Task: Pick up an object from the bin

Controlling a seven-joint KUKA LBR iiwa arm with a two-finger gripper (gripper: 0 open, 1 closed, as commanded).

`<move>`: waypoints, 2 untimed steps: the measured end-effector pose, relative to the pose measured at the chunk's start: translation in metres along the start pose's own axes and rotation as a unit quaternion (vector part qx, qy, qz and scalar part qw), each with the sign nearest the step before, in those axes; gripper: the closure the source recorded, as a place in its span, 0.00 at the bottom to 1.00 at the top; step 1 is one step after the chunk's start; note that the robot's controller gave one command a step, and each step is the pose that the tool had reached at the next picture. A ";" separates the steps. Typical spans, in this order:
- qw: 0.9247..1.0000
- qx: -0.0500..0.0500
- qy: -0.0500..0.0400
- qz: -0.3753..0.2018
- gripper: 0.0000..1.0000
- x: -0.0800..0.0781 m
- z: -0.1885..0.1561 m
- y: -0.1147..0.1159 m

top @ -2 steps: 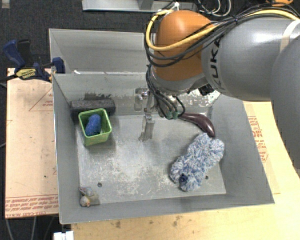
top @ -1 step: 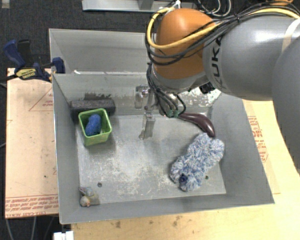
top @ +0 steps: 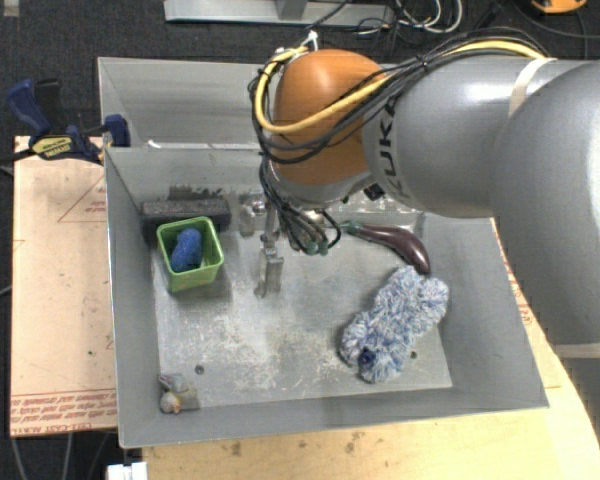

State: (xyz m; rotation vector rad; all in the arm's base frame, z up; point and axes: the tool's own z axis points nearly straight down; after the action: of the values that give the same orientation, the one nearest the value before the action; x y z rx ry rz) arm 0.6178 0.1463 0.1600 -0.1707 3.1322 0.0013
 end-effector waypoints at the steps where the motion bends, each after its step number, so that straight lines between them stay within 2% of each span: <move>1: 0.999 -0.001 0.001 0.043 0.00 -0.001 0.017 0.052; 2: 0.999 -0.001 0.000 -0.055 0.00 -0.006 0.023 0.066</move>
Offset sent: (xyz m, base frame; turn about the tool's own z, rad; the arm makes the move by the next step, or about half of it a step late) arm 0.0051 0.0563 -0.0326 -0.5310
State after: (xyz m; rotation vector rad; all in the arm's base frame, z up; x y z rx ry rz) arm 0.6166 0.2126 0.1370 -0.3414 3.1188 0.0037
